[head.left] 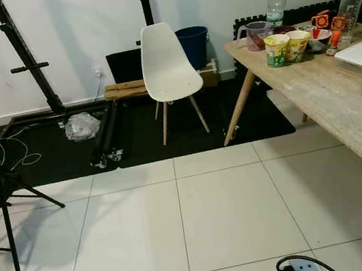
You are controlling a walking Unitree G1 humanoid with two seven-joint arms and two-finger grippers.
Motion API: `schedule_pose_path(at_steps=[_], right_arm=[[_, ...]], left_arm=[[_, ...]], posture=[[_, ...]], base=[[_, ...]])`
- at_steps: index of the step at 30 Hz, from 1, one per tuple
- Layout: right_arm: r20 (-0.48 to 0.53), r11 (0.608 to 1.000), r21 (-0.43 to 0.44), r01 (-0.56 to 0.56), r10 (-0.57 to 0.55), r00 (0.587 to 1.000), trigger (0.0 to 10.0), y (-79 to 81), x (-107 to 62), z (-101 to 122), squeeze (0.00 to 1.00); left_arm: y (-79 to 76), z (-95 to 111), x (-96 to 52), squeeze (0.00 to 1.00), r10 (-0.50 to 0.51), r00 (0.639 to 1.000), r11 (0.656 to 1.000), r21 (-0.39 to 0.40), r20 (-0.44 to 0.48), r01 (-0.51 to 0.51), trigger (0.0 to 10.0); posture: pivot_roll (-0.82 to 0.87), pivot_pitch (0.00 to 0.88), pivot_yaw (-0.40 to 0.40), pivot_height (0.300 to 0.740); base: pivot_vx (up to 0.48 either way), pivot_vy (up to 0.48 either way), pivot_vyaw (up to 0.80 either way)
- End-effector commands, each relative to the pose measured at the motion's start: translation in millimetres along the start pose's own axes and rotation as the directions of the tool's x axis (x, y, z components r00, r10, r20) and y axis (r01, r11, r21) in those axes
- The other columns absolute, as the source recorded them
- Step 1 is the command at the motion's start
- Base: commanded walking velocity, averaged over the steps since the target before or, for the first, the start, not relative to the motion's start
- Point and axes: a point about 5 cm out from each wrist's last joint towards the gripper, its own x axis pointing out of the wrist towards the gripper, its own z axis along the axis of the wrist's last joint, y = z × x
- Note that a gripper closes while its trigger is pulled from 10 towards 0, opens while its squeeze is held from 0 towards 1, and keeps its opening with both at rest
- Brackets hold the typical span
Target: Restocking fridge
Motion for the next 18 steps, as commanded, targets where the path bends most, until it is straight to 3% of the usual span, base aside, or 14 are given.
schedule_pose_path(at_steps=[1,18], right_arm=[[0.008,1.000,-0.019,-0.002,0.002,1.000,10.0,1.0,0.9,3.8,0.00],[0.009,1.000,-0.015,0.000,0.000,1.000,10.0,0.5,0.6,3.5,0.00]], left_arm=[[-2.7,-3.9,0.3,0.00,0.000,1.000,1.000,-0.018,-0.012,0.000,10.0],[-2.9,-3.8,0.4,0.00,0.000,1.000,1.000,-0.017,-0.012,0.000,10.0]], posture=[[-0.05,0.000,0.006,0.740],[-0.05,0.000,0.006,0.740]], base=[[0.000,0.000,0.00],[0.000,0.000,0.00]])
